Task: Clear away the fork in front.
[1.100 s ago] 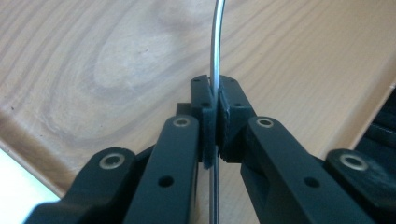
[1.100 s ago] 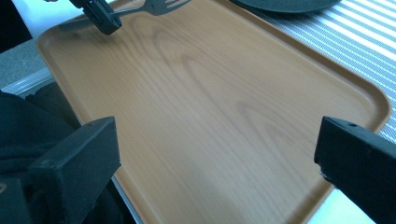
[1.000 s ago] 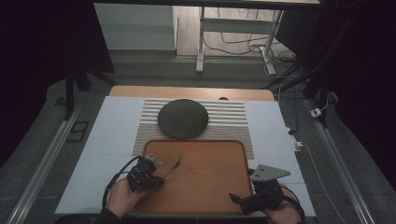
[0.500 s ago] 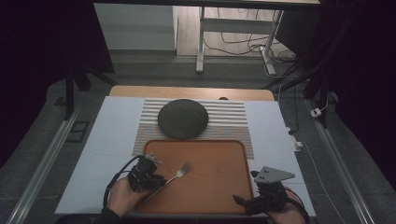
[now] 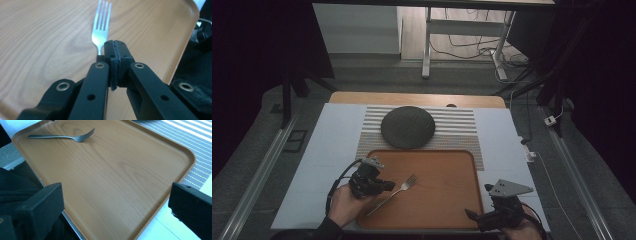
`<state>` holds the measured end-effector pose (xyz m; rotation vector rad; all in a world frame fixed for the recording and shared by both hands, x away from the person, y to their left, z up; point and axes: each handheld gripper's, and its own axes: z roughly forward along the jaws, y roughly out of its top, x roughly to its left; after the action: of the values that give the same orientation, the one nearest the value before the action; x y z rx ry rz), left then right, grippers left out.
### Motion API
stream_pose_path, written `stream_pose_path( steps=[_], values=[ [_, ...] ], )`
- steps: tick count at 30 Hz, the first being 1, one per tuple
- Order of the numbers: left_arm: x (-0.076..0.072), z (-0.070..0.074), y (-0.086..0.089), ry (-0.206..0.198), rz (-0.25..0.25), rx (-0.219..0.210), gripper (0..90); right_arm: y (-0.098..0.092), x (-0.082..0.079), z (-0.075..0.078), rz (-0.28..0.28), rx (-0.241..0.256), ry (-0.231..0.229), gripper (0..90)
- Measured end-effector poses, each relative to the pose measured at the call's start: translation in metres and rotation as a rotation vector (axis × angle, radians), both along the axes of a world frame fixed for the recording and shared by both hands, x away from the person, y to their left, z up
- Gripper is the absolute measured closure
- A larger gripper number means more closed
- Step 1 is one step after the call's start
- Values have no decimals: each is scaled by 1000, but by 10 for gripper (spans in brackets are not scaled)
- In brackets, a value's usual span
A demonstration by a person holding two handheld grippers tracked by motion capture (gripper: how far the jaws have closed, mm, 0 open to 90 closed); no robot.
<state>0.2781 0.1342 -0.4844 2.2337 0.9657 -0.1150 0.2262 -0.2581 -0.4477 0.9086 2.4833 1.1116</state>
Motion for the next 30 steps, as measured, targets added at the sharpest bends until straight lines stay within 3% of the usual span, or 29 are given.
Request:
stream_pose_path(
  steps=[3,12,26,30],
  values=[
    [1,-3,-9,-5,-43,19,886,-1,-1,0,-7,0,-3,4],
    [10,-14,-31,8,-106,58,886,-6,-4,-2,-28,-6,7,0],
    [17,-32,-38,26,-96,129,886,-12,-3,-3,-79,19,45,0],
    [18,-33,-36,24,-82,124,886,-11,-2,-4,-81,14,55,0]
  ],
)
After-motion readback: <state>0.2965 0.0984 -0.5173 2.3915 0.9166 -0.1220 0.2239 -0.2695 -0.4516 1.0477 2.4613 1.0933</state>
